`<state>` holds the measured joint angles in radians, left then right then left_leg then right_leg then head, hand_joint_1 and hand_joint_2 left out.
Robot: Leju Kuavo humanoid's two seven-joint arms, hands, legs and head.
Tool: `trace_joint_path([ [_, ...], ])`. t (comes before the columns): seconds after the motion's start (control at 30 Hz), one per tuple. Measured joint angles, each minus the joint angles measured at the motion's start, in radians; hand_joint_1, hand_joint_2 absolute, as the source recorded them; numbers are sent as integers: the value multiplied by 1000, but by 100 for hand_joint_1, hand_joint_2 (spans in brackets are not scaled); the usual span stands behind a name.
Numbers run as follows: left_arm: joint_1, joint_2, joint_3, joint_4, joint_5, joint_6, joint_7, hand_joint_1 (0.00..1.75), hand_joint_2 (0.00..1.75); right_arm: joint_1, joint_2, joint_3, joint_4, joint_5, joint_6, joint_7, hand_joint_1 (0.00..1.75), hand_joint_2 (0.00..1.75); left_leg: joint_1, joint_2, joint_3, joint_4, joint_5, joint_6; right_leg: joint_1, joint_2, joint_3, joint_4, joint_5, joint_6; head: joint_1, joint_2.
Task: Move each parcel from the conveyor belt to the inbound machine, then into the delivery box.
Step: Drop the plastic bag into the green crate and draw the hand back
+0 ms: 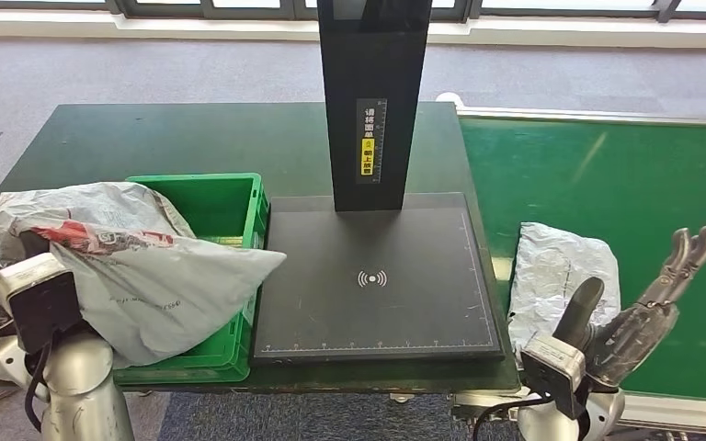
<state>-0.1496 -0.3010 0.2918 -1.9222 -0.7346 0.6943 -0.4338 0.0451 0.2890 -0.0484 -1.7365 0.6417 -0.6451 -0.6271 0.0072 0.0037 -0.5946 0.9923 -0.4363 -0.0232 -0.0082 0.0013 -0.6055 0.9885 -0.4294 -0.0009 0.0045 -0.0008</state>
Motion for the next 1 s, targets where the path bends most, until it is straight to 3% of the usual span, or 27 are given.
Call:
trace_joint_path([
  [0.17, 25, 3, 0, -63, 56, 0, -58, 0, 0, 1, 1, -34, 26, 49, 1, 52, 0, 0, 0, 0, 0, 0, 0, 0, 0, 0, 1, 0, 0, 0, 0, 0],
  [0.3, 53, 6, -11, -84, -8, 0, -25, 0, 175, -7, 0, -92, 82, 103, 16, 105, 0, 0, 0, -1, 1, 0, 0, 0, 0, -1, 1, 0, 0, 0, 0, 0],
  [0.53, 51, 8, -72, -9, -232, 0, 125, 0, 175, -44, 0, -189, 178, 152, 60, 98, 0, 0, 0, -1, 1, 0, 0, 0, 0, -2, 1, 0, 0, 0, 0, 0],
  [0.7, 13, 7, -92, 151, -416, -1, 224, 0, 175, -65, 1, -202, 216, 176, 83, 99, 0, 0, 0, -1, 2, 0, 0, 0, 0, -1, 1, 0, 0, 0, 0, 0],
  [0.83, -41, 1, -92, 256, -474, -1, 250, 0, 175, -81, 2, -202, 237, 182, 87, 101, 0, 0, 0, -1, 3, 0, 1, -1, 0, -1, 2, 0, 0, 0, 0, 0],
  [1.0, -182, -20, -78, 389, -609, 0, 314, 0, 175, -114, 2, -202, 285, 186, 92, 101, 0, 0, 0, -3, 2, 0, 2, 0, 0, -2, 3, 0, 1, 0, 0, 0],
])
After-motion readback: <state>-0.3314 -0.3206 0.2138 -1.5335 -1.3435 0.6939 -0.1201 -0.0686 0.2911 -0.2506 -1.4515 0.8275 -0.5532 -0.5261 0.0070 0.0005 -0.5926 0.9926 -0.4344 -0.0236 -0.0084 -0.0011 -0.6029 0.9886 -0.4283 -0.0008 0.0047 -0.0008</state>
